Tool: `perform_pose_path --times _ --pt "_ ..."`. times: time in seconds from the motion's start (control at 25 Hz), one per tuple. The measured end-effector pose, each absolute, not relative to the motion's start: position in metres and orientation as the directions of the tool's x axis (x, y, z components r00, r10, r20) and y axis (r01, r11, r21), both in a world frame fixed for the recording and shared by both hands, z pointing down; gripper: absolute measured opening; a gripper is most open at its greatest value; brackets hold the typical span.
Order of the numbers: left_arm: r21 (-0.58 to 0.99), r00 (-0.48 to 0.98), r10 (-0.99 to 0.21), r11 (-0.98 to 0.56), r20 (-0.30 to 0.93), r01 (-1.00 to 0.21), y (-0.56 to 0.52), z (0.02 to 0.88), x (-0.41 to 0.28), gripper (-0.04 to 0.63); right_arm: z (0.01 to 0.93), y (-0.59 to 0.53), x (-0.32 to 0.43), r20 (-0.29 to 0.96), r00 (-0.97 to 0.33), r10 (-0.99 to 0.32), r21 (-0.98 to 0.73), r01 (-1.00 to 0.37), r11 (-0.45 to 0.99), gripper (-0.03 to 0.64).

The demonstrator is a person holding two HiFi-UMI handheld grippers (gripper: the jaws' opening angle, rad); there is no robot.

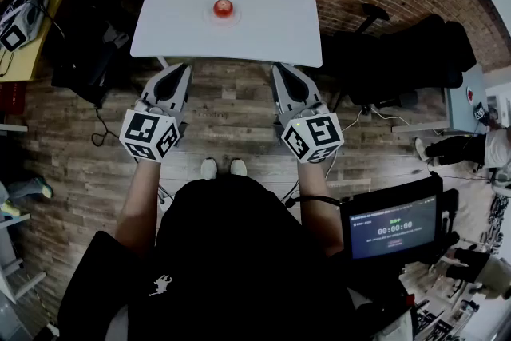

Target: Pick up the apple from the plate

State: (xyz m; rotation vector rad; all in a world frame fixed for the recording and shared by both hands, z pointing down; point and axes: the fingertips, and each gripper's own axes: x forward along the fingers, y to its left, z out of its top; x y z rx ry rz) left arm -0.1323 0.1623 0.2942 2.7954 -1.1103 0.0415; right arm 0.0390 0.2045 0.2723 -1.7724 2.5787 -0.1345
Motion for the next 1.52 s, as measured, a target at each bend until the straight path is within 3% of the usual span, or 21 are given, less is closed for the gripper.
perform_pose_path --times 1.52 --pt "0.11 0.764 -0.641 -0.756 0.072 -0.645 0.117 0.302 -0.178 0.006 0.27 0.174 -0.004 0.02 -0.318 -0.948 -0.121 -0.942 0.314 0.003"
